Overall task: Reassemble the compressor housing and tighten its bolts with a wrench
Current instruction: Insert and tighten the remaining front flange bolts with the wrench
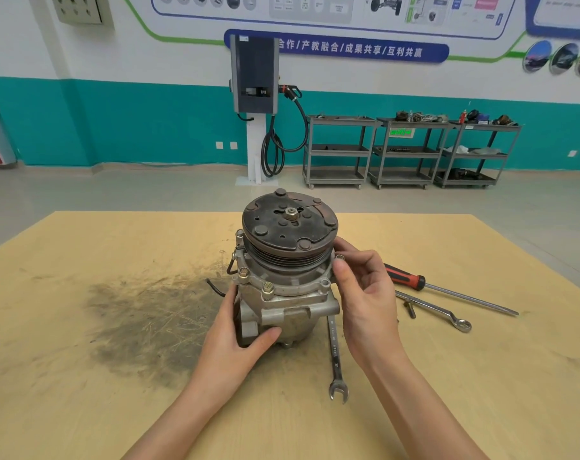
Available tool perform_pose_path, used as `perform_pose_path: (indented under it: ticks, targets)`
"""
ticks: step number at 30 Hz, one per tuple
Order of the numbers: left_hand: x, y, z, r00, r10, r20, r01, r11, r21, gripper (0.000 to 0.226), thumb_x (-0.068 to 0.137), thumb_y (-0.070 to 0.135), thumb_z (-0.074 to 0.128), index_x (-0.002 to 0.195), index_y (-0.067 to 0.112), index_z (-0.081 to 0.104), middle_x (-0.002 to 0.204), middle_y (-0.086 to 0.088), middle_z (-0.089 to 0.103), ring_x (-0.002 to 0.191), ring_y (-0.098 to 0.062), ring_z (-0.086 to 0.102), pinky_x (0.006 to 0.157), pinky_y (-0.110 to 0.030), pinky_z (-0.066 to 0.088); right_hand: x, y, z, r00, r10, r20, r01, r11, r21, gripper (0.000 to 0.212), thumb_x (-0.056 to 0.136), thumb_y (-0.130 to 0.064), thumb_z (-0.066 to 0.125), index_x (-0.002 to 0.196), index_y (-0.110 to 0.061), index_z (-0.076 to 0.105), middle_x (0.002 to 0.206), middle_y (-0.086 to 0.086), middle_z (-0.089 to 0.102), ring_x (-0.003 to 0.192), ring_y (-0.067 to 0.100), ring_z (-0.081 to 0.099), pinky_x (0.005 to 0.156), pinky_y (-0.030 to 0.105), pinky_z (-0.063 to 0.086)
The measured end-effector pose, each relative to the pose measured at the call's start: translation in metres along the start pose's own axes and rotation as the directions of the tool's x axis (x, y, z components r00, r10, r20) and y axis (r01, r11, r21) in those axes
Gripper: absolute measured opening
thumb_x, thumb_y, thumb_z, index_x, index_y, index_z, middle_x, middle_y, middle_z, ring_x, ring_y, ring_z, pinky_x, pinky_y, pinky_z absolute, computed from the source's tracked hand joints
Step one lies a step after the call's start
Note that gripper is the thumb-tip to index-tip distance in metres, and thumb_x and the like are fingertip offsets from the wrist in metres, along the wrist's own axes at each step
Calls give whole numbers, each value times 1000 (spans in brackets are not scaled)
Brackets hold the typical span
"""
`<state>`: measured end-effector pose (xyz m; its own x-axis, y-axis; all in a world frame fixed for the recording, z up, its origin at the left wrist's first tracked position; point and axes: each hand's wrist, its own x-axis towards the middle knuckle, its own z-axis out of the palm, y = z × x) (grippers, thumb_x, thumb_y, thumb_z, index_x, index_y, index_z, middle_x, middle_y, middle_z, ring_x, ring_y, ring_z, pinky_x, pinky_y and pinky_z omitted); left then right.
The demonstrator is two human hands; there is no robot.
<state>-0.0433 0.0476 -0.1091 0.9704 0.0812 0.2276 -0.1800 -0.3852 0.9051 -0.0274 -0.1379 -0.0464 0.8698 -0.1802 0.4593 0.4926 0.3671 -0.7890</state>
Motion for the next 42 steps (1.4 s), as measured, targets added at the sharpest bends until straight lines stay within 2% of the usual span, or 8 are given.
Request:
perform_pose_path:
  ticks: [8,14,19,28,31,35,40,42]
  targets:
    - [0,0,0,1000,-4,9,4,1000,8,86,80,33,80,153,24,34,136,20,58,125,7,52,88,3,36,-2,3,0,1000,11,25,-10,999,-43,18,91,-27,59,106,-27,70,125,0,66,123,18,57,101,33,48]
    - [0,2,0,1000,-6,8,6,1000,-10,91,76,43,78,153,26,33,134,25,56,118,19,49,90,1,36,0,0,1,1000,2,-5,-2,1000,-8,13,84,-22,64,95,-14,64,120,-2,69,116,14,62,90,20,51]
    - [0,0,1,1000,-17,-3,17,1000,-14,87,80,36,80,152,29,31,125,38,49,106,35,42,83,8,32,-2,2,2,1000,9,-10,-9,999,-43,20,86,-25,64,103,-14,62,123,-4,67,117,14,61,93,25,51]
    - [-2,2,0,1000,-18,5,18,1000,6,91,82,35,78,156,27,26,138,25,53,120,16,48,90,1,34,-2,0,2,1000,10,-19,-10,999,-39,19,85,-22,62,100,-10,61,122,-4,68,115,12,63,89,20,52]
    - [-1,0,0,1000,-8,4,8,1000,16,87,83,34,78,154,29,29,131,34,51,115,26,46,87,5,33,-3,2,2,1000,2,-21,-4,998,-63,14,88,-17,64,101,-11,59,123,-6,67,114,11,62,88,19,51]
    - [-1,0,0,1000,-4,9,4,1000,7,91,82,37,78,156,28,26,138,27,53,128,6,48,95,-6,35,-5,2,2,1000,-1,-4,0,996,-89,17,93,-27,59,107,-22,66,123,-3,67,118,15,60,97,28,51]
    - [-1,-1,0,1000,-10,7,10,1000,23,90,82,36,78,156,29,27,131,33,51,115,23,46,87,6,32,-2,-3,3,1000,0,-16,-1,995,-98,6,91,-13,61,97,-12,63,120,-6,69,114,10,63,88,18,51]
    - [-1,-1,0,1000,-17,5,17,999,31,90,82,37,78,156,28,27,131,32,51,117,17,48,86,7,32,-2,-2,3,999,-2,-39,-3,993,-122,6,91,-7,62,95,-10,59,118,-7,69,113,10,63,87,17,51]
